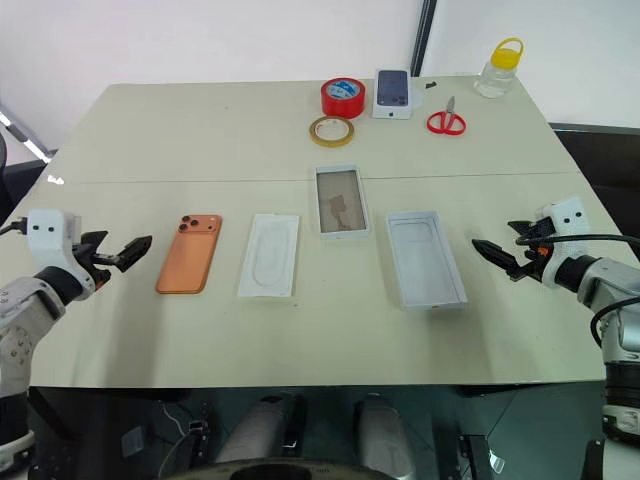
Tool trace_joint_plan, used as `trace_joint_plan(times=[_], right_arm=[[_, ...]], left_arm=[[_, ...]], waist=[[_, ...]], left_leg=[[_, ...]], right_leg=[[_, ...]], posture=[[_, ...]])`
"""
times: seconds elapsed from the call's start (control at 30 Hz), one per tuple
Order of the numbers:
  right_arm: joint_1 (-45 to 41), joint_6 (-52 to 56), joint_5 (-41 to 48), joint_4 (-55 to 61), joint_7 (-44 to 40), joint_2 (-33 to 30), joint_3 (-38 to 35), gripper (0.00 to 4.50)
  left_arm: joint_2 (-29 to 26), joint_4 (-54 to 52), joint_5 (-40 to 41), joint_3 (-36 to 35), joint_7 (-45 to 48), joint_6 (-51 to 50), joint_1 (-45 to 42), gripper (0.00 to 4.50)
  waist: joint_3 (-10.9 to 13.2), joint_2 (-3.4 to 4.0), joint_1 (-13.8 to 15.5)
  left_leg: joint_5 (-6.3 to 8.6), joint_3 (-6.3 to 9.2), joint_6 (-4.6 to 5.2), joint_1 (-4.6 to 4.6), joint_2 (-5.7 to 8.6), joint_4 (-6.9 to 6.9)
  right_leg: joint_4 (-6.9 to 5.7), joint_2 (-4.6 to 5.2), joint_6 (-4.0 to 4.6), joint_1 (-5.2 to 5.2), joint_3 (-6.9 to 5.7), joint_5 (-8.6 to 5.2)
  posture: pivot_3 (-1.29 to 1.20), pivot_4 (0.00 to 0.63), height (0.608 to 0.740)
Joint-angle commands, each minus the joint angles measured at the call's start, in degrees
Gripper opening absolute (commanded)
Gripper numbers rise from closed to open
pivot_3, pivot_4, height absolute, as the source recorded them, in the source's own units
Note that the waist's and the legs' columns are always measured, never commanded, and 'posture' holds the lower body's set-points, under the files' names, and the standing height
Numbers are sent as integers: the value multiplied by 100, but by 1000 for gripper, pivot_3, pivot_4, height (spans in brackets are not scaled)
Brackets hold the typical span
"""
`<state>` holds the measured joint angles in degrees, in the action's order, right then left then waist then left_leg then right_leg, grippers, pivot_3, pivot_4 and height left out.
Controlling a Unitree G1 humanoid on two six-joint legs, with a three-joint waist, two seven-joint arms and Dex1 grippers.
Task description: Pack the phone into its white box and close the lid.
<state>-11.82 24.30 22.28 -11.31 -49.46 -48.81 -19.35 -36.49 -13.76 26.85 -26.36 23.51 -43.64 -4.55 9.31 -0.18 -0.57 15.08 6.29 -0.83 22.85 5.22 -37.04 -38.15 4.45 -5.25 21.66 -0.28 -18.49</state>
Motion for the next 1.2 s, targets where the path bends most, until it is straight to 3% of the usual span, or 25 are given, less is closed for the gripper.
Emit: trace_joint_plan(times=[0.03,1.03,1.2], right_arm=[[34,-23,100,215,22,-32,-220,4466],[-104,-58,94,278,156,89,-61,4466],[-242,-55,80,392,194,213,87,4466]], left_arm=[[-43,-190,13,-19,-20,-26,-13,4483],[177,-396,65,333,-23,-139,-104,4483],[333,-669,243,818,98,-386,-437,4483]], waist=[[0,0,-1],[0,0,-3],[0,-1,1]], left_leg=[[0,0,0,0,0,0],[-1,0,-2,0,0,0],[-1,0,-2,0,0,-3]], right_leg=[[0,0,0,0,0,0],[0,0,0,0,0,0],[-1,0,0,-2,0,0]], posture=[[0,150,740],[0,150,740],[0,150,740]])
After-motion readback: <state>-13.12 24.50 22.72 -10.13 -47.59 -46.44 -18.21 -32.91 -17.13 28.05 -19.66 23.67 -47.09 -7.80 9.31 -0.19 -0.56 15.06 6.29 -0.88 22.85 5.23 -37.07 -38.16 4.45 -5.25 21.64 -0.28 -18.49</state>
